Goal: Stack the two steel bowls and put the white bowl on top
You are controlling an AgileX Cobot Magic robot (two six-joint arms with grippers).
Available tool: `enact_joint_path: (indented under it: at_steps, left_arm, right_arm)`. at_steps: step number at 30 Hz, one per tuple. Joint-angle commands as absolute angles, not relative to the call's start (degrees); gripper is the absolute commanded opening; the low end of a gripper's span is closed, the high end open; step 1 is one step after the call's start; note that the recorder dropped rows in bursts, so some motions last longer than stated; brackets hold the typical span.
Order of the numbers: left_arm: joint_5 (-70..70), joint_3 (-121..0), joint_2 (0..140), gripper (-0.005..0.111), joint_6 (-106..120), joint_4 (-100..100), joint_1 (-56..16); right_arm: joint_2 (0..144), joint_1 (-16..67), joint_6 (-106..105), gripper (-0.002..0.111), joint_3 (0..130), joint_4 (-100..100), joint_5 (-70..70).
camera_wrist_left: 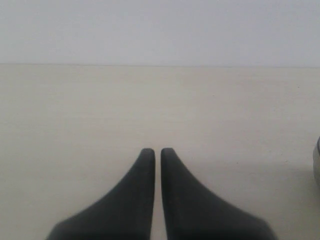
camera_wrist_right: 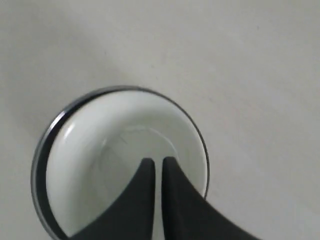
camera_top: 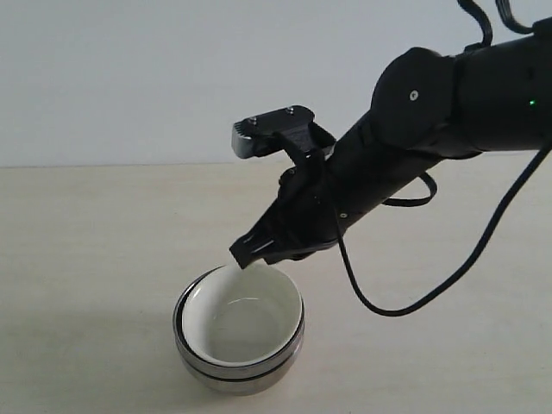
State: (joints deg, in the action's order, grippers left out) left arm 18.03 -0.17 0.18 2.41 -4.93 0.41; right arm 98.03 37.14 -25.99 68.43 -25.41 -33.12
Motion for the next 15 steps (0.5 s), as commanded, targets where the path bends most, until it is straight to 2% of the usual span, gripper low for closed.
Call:
enact_joint_path:
  at_steps: [1, 15]
  left_arm:
    - [17.6, 0.0, 0.0, 0.004, 2.1, -4.9, 0.1]
    - [17.6, 0.0, 0.0, 0.004, 2.1, -4.9, 0.1]
  right_arm:
    - [97.2, 37.2, -16.6, 0.000, 68.7, -15.9, -41.4]
    - [102.8, 37.3, -16.6, 0.000, 68.7, -16.4, -40.1]
